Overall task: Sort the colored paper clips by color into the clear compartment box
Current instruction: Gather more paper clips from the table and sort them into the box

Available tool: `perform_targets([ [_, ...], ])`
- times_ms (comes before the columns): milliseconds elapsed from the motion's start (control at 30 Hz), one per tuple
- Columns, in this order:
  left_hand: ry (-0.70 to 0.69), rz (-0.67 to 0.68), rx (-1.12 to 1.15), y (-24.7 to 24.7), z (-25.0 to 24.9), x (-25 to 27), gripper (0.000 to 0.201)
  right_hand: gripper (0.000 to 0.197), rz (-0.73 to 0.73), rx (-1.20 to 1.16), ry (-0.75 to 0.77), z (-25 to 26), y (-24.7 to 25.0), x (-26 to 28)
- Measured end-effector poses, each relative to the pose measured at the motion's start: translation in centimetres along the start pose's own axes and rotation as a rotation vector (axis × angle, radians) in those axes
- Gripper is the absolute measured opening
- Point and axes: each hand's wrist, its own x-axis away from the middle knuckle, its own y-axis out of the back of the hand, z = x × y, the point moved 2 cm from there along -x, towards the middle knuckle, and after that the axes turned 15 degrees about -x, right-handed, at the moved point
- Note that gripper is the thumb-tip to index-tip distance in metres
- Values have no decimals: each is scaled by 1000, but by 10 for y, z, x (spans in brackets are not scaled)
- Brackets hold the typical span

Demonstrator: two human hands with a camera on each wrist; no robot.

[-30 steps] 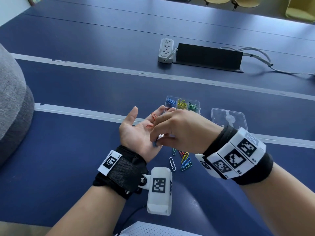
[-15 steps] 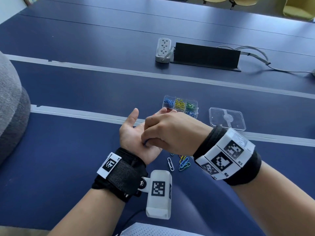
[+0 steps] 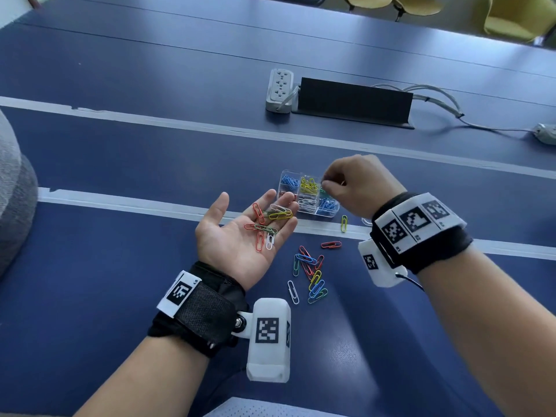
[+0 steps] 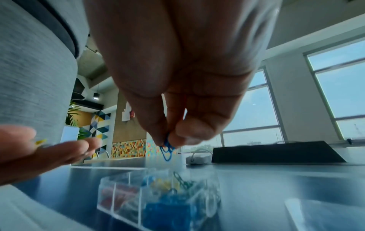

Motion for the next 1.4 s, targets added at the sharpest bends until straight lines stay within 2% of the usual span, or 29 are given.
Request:
perform_targets([
  [200,-2,3,-1,2,-1,1,69,13,94,82,-51,-4,-14,2],
  [367,-2,-3,-17,1,-2,1,69,13,80,83,-67,-5,-12,1],
  [567,-1,-2,-18,0,-1,1,68,28,99,137,-81,-7,-15,3],
  [767,-2,-10,-29,-1,-1,2,69,29,124,163,-61,-5,-14,5],
  [833,-1,-12,-34,-2,-1,3,69,27,81,110,-12,-2,-13,7],
  [933,2,-25,-38,-3,-1,3,70,17,0,-77,184,15,-13,15],
  [1033,2,-30,-34,-5,1,4,70,11,83,-165,357,34,-20,27],
  [1167,-5,-17,6,-8,1,5,70,16,176,-90,338,38,-30,26],
  [1400,-12,-1,13,-10,-1,7,72,12,139,-114,383,36,-33,25],
])
